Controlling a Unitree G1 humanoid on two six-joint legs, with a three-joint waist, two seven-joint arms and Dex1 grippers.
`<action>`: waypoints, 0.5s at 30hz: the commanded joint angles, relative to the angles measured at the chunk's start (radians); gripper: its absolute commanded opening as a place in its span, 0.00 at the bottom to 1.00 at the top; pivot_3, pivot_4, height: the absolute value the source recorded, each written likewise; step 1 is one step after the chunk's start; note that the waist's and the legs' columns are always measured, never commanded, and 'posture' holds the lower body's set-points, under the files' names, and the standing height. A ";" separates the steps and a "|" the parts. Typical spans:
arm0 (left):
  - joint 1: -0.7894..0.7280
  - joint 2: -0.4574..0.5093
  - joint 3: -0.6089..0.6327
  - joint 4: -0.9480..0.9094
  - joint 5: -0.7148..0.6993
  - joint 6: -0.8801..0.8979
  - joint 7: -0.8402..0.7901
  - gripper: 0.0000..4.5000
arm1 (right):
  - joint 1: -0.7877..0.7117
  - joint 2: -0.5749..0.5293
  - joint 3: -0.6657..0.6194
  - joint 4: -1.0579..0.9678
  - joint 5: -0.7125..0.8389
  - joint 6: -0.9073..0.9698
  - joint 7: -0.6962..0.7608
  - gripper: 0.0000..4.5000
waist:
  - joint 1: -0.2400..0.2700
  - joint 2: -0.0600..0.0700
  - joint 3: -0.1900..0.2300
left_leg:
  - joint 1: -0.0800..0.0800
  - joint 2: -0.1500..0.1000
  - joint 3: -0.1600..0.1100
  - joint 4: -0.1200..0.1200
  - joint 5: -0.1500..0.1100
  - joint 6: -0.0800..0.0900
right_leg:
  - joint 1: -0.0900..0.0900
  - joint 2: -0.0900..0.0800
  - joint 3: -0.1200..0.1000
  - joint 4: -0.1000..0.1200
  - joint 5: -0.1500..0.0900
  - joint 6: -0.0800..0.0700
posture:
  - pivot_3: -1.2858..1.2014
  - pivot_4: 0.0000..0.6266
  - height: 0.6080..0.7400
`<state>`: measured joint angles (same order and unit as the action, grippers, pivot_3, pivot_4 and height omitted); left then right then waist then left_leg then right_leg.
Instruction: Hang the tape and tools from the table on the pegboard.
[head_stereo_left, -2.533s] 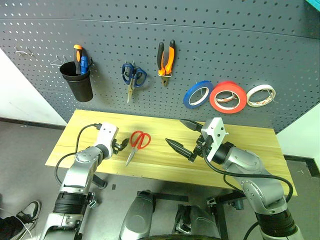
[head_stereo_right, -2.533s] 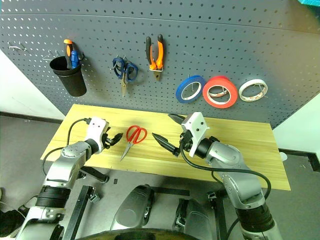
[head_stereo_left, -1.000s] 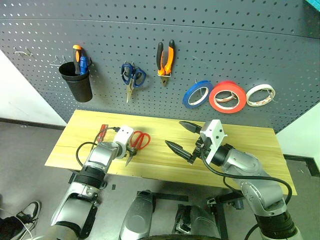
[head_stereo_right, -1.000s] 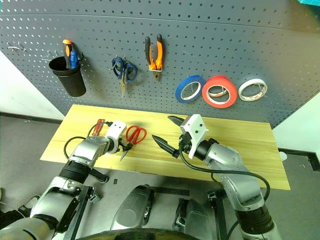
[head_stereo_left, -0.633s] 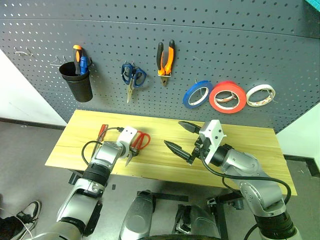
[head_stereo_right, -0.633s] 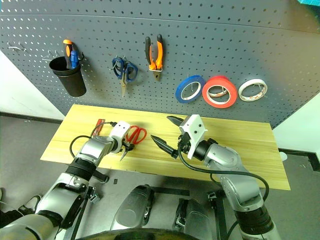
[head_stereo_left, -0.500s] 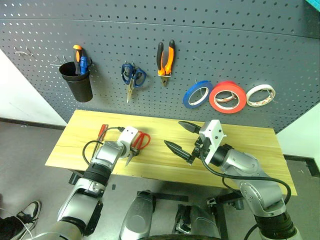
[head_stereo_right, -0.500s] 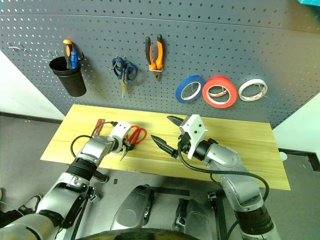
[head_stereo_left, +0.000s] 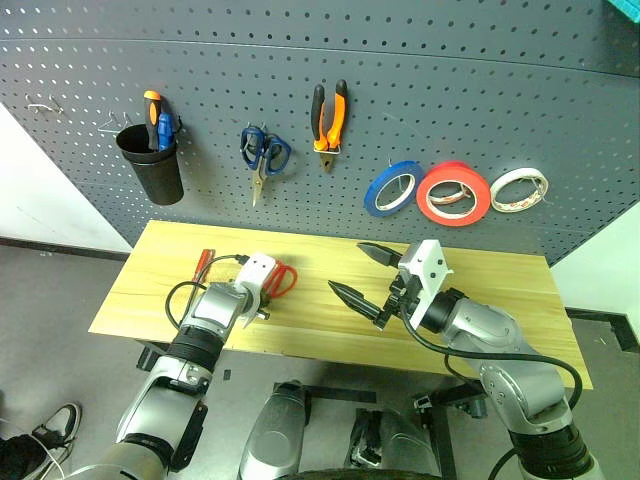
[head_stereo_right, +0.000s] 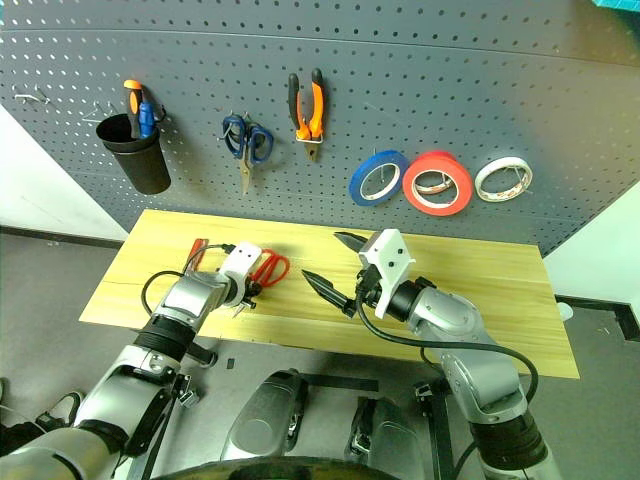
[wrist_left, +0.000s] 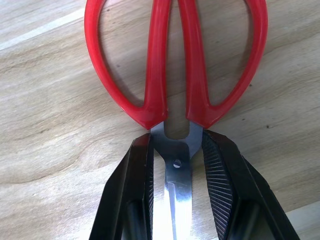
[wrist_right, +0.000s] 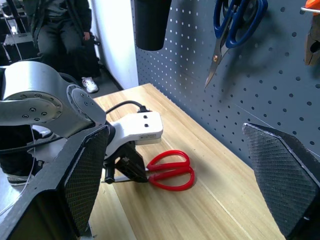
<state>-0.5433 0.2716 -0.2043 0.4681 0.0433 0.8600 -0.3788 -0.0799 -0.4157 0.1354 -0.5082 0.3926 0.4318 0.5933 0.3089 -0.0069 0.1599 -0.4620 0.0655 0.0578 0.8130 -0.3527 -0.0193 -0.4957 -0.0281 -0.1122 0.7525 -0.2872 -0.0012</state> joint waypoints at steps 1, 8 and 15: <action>0.001 0.004 0.011 -0.011 0.002 0.010 0.004 0.23 | -0.004 0.000 -0.003 -0.043 -0.002 -0.015 -0.002 1.00 | 0.000 0.000 0.000 | 0.000 0.000 0.000 0.000 0.000 0.000 | 0.000 0.000 0.000 0.000 0.000 0.000 | 0.65 0.20 0.51; 0.012 0.003 0.013 -0.038 0.002 -0.002 0.009 0.23 | -0.002 0.001 -0.003 -0.043 -0.005 -0.014 -0.002 1.00 | 0.000 0.000 0.000 | 0.000 0.000 0.000 0.000 0.000 0.000 | 0.000 0.000 0.000 0.000 0.000 0.000 | 0.65 0.20 0.51; 0.059 0.018 0.045 -0.154 -0.001 -0.020 0.037 0.23 | 0.000 0.001 0.000 -0.039 -0.009 -0.017 0.000 1.00 | 0.002 0.000 0.000 | 0.000 0.000 0.000 0.000 0.000 0.000 | 0.000 0.000 0.000 0.000 0.000 0.000 | 0.65 0.19 0.51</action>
<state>-0.4803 0.2747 -0.1828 0.3677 0.0413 0.8444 -0.3549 -0.0796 -0.4156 0.1362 -0.5082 0.3838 0.4317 0.5934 0.3105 -0.0069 0.1599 -0.4622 0.0656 0.0577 0.8130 -0.3527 -0.0193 -0.4958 -0.0283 -0.1120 0.7525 -0.2870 -0.0015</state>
